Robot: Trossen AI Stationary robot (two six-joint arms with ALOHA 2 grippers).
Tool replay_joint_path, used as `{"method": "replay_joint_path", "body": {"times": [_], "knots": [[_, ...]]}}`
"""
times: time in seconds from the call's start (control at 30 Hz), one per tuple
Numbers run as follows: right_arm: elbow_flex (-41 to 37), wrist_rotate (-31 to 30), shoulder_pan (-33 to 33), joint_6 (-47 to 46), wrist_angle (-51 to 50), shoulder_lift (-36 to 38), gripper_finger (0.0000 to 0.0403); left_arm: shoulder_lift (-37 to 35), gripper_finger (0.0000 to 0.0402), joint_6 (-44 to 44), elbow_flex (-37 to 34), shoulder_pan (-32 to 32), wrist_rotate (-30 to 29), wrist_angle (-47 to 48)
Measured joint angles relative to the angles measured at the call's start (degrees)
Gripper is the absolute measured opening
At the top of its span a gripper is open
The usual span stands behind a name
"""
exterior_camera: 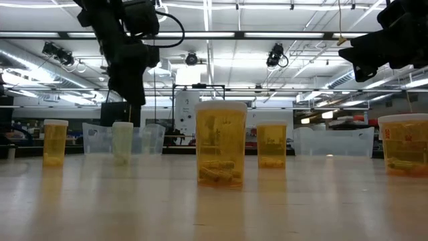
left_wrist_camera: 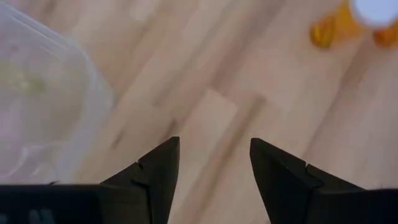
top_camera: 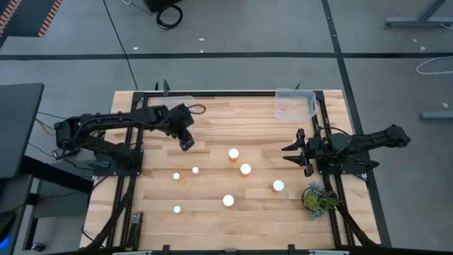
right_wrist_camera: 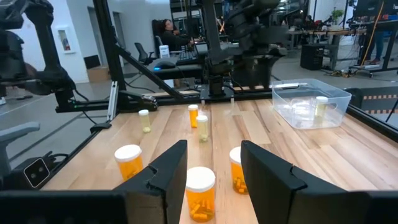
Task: Pick and place medicine bottles into bin by pill shape (circle, oval)
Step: Put the orange tablet bottle into the left transparent bin
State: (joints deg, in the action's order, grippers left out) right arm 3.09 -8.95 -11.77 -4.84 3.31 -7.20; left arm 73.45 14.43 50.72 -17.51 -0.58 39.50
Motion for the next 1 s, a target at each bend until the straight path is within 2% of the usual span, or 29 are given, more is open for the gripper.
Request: {"method": "replay_joint_path", "body": {"times": [0.17,0.4,0.53,1.0], "knots": [[0.0,0.0,0.0,0.0,0.0,0.0,0.0157,0.0,0.0208,1.0,0.0,5.2,0.1,2.3],[0.0,0.0,0.0,0.0,0.0,0.0,0.0157,0.0,0.0212,9.4,0.0,10.7,2.3,4.8],[0.0,0.0,0.0,0.0,0.0,0.0,0.0157,0.0,0.0206,13.5,0.0,14.1,3.9,8.0],[0.0,0.0,0.0,0.0,0.0,0.0,0.0157,0.0,0.0195,22.2,0.0,28.8,4.0,20.0]]}}
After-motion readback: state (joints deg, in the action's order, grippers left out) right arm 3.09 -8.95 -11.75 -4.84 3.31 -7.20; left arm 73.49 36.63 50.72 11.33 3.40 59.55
